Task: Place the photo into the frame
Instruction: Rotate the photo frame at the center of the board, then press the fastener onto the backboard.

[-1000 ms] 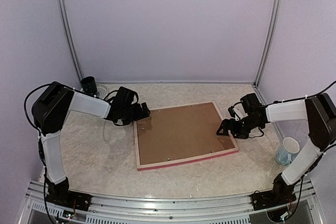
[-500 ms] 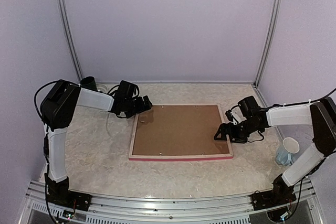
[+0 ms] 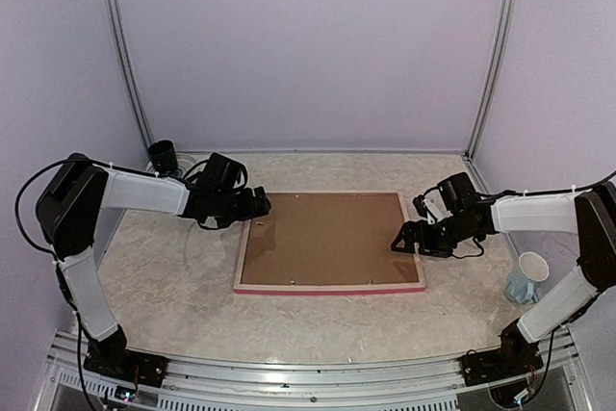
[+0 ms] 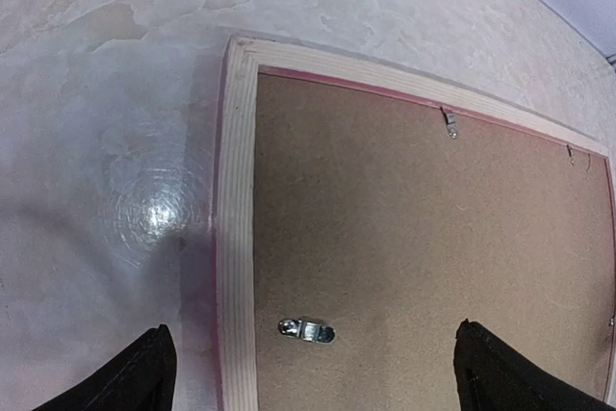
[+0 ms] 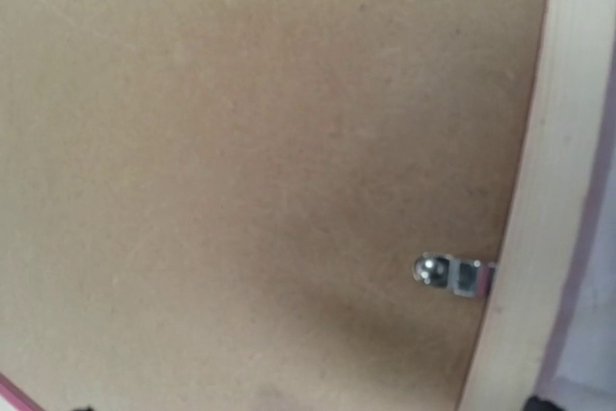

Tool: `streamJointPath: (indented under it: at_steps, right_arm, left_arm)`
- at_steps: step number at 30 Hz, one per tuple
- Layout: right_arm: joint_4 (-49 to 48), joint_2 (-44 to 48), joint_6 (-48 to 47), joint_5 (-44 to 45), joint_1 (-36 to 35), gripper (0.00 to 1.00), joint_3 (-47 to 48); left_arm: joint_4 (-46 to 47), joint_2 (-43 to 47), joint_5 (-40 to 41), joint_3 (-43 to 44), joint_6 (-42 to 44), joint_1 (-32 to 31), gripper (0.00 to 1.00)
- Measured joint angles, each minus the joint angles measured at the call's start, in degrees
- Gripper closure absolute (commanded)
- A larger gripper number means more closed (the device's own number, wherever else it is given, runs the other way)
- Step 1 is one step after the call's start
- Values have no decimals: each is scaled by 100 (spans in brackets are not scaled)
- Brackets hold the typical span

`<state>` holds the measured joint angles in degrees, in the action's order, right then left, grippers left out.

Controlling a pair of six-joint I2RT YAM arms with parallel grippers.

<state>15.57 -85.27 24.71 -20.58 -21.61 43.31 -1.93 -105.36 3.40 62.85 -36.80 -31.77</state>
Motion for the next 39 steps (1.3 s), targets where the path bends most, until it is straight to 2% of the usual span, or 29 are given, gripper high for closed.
streamJointPath:
  at_steps: [4, 10, 21, 39]
  right_arm:
    - [-28, 7, -2, 9, -2, 4, 0]
    - [-44, 48, -26, 26, -2, 4, 0]
    - [-48, 50, -48, 59, -2, 4, 0]
    - [-52, 50, -74, 131, -2, 4, -2]
  left_arm:
    - [-92, -70, 162, -85, 2, -2, 4]
    - [-133, -175, 315, -109, -20, 13, 15]
    - [-131, -404, 315, -109, -37, 11, 22]
    - [-114, -575, 562, 44, -15, -81, 23]
